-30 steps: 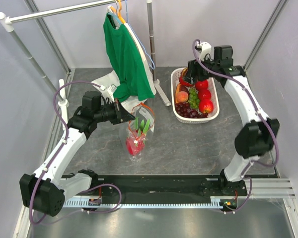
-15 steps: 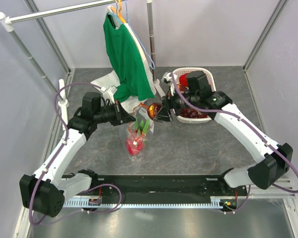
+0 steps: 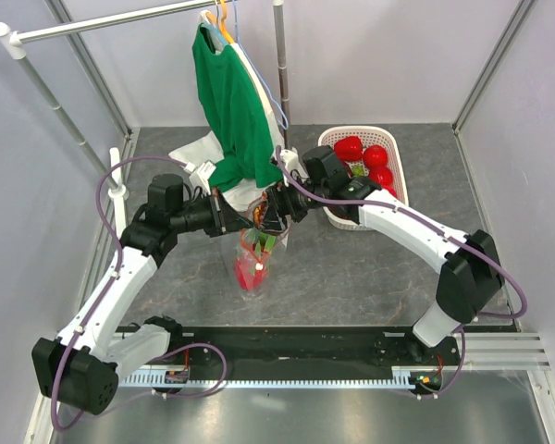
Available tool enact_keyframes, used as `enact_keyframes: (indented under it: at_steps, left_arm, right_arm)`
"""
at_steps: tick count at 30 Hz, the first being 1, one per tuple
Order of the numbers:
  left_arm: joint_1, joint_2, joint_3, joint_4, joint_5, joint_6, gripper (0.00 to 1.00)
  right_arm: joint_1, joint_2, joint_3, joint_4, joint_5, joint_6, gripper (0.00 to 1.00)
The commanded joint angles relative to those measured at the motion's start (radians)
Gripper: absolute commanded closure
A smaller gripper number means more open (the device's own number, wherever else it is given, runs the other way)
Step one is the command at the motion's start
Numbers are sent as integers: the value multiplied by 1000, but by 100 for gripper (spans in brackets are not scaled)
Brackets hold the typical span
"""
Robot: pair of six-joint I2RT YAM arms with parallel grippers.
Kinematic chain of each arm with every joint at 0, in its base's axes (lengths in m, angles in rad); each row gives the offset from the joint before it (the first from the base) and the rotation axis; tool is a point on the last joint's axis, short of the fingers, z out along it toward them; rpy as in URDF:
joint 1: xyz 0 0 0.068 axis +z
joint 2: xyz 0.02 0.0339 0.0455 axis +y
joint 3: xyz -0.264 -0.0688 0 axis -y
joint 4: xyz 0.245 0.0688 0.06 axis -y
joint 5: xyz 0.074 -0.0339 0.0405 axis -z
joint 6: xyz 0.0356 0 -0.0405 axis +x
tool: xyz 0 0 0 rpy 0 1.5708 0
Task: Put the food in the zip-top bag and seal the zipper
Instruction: Place the fake fruit in the zipper food storage bag, then fake bread.
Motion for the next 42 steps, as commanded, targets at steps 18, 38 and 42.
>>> enact_keyframes:
  at_steps: [18, 38, 42]
  left_arm:
    - [29, -16, -6, 44, 76, -30, 98]
    - [29, -21, -5, 21, 53, 10, 98]
    - [29, -12, -15, 23, 56, 11, 98]
  right_arm:
    - [-301, -292, -117, -42, -19, 55, 2]
    - [-501, 264, 285, -188, 314, -165, 2]
    - [-486, 317, 277, -189, 297, -150, 4]
